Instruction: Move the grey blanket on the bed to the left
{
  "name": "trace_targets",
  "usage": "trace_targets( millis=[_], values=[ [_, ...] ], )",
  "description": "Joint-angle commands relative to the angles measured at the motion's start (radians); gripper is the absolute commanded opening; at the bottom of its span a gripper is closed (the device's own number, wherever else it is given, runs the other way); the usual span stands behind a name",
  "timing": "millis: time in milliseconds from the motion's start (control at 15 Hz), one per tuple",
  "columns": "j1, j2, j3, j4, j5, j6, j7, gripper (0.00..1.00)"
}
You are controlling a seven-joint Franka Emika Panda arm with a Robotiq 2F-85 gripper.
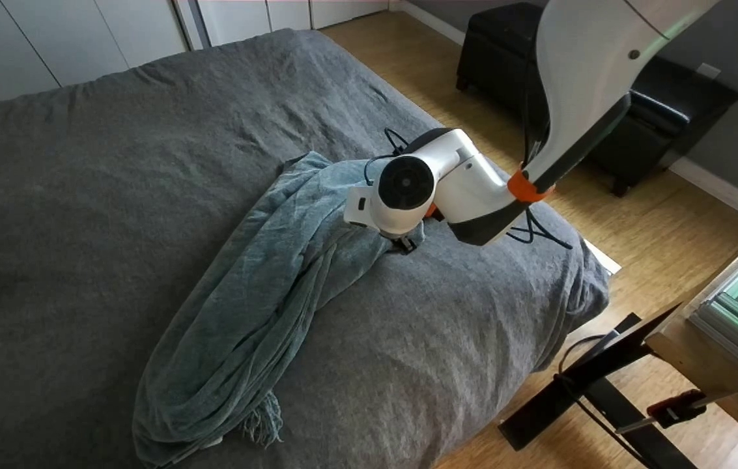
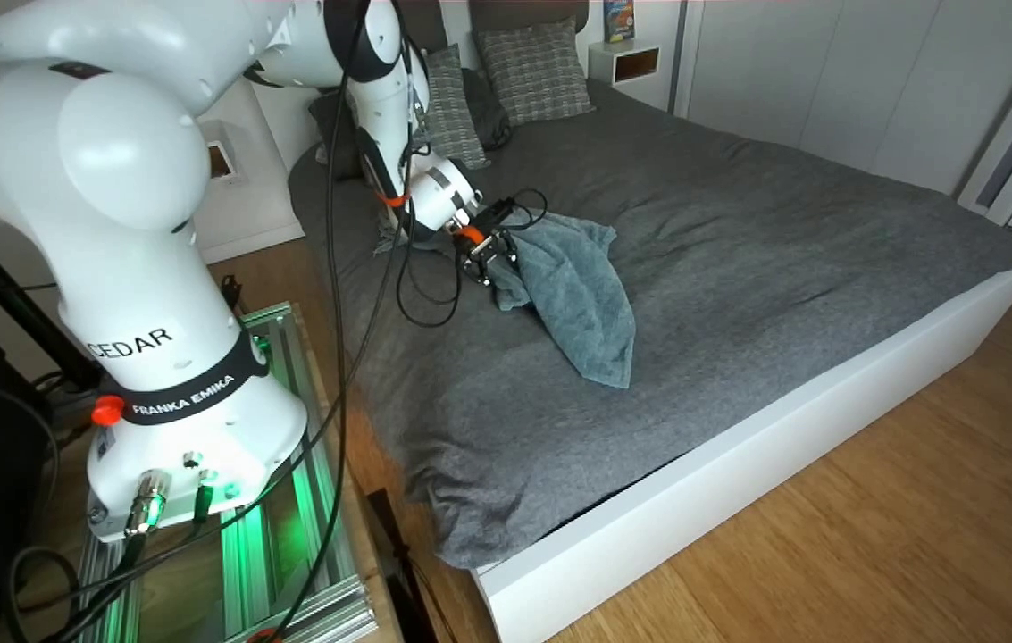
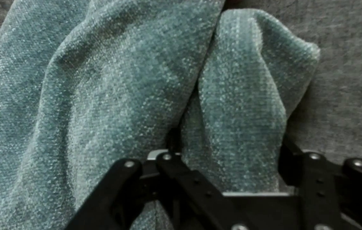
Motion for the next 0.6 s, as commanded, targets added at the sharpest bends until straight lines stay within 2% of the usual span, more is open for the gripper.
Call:
trace_targets(
  millis=[0, 333, 400, 533],
  values=[
    [0.000, 0.032, -0.001, 0.043, -0.042, 0.033, 0.040, 0.41],
    [-0.030, -0.015, 0.051, -0.007, -0.010, 0.035, -0.017, 0.06],
    [-0.041, -0.029, 0.066, -0.023, -0.002, 0.029, -0.030, 0.02],
    [-0.062, -0.071, 0.089, -0.075, 0.020, 0.037, -0.060, 0.00]
  ],
)
